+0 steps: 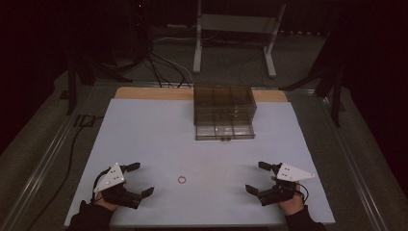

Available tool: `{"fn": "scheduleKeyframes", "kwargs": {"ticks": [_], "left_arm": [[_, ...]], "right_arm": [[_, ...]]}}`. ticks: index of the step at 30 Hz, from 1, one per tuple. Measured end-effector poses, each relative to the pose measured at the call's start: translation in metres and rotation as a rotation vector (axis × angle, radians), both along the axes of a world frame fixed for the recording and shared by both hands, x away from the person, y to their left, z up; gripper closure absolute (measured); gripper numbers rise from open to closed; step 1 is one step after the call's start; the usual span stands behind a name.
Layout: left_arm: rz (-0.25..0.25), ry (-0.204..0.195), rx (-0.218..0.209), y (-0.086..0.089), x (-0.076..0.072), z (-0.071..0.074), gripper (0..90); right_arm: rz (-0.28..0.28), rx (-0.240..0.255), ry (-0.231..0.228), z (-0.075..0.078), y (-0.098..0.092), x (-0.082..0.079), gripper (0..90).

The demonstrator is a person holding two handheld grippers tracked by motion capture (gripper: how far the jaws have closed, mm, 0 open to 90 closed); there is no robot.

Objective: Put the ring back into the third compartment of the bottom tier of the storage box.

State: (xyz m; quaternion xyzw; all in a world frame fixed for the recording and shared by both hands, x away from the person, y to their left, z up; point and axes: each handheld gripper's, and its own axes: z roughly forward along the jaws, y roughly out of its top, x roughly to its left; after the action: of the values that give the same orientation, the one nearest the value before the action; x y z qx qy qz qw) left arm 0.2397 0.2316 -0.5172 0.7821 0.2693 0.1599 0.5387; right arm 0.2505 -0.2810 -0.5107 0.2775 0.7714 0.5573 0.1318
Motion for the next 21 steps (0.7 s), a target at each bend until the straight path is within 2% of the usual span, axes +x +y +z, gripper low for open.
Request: {"fn": "scheduleKeyframes", "kwargs": {"ticks": [8, 10, 14, 16, 21], "left_arm": [[0.0, -0.008, -0.005, -0.0022, 0.0001, -0.0003, 0.5], [0.001, -0.01, -0.008, -0.0028, 0.0003, 0.0003, 0.5], [-0.002, -0.013, -0.011, -0.0026, -0.0013, 0.0003, 0.5], [0.001, -0.01, -0.016, -0.0006, -0.0025, -0.0001, 0.5], [0.003, -0.013, -0.028, 0.0003, -0.0029, 0.0009, 0.5]], "right_arm": [[-0.006, -0.023, 0.034, -0.001, -0.0037, 0.0013, 0.0], [0.003, -0.04, 0.065, -0.0023, -0.0037, 0.0022, 0.0], [-0.005, -0.052, 0.093, -0.002, -0.0035, 0.0043, 0.0], [-0.01, -0.037, 0.098, 0.0014, -0.0037, 0.0057, 0.0], [-0.02, -0.039, 0.092, 0.0046, -0.0025, 0.0063, 0.0]]}}
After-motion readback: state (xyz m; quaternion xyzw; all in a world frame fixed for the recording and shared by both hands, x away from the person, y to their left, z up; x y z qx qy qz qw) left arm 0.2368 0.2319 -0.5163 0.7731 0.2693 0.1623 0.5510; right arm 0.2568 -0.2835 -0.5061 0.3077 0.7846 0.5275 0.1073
